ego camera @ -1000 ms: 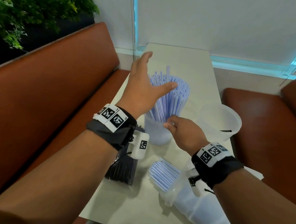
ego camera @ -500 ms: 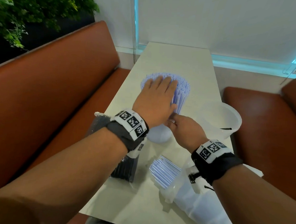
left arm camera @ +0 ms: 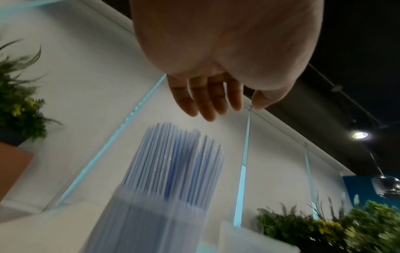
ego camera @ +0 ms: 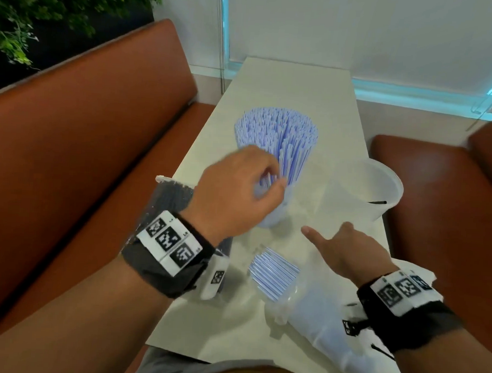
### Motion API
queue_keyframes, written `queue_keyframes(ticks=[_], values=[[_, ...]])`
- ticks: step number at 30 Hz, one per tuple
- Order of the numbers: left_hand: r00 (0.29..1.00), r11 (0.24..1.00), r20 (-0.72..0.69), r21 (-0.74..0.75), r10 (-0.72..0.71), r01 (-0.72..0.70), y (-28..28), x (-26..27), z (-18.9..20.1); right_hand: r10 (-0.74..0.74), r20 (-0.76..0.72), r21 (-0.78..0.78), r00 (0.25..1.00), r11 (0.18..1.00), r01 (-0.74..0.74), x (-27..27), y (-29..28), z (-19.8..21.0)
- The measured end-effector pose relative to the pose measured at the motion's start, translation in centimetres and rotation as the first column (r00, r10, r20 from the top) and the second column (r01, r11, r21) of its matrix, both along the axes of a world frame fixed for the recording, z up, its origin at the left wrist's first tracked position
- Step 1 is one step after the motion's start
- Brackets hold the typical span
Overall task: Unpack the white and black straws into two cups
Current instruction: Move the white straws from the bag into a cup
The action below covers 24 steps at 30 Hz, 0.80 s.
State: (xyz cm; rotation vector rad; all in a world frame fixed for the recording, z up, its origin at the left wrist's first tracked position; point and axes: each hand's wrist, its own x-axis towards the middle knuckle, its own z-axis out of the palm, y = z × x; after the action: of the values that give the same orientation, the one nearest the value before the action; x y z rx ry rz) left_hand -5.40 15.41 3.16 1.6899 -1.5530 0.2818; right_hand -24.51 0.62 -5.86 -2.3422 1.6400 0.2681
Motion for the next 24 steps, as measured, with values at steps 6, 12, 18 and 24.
queue_keyframes(ticks=[6, 12, 18, 24], values=[[0.983, 0.66, 0.085, 0.75, -0.16, 0.043, 0.1, -1.6, -6.8, 0.056, 0.148, 0.249, 0.987, 0.964, -0.092, 1.3, 0.5, -1.3], [0.956, 0.512, 0.056, 0.853, -0.289, 0.105, -1.2, -3.4, -10.7, 0.182, 0.192, 0.144, 0.964, 0.967, -0.211, 3.9, 0.5, -0.6], [0.931, 0.347, 0.073, 0.936, -0.357, 0.06, -3.1, -4.7, -12.4, 0.226, 0.194, 0.124, 0.955, 0.96, -0.252, 4.0, 0.7, -0.5], [0.924, 0.404, 0.095, 0.912, -0.369, 0.068, -3.7, -5.3, -13.4, 0.249, 0.185, 0.122, 0.951, 0.954, -0.273, 3.5, 0.6, -0.9]])
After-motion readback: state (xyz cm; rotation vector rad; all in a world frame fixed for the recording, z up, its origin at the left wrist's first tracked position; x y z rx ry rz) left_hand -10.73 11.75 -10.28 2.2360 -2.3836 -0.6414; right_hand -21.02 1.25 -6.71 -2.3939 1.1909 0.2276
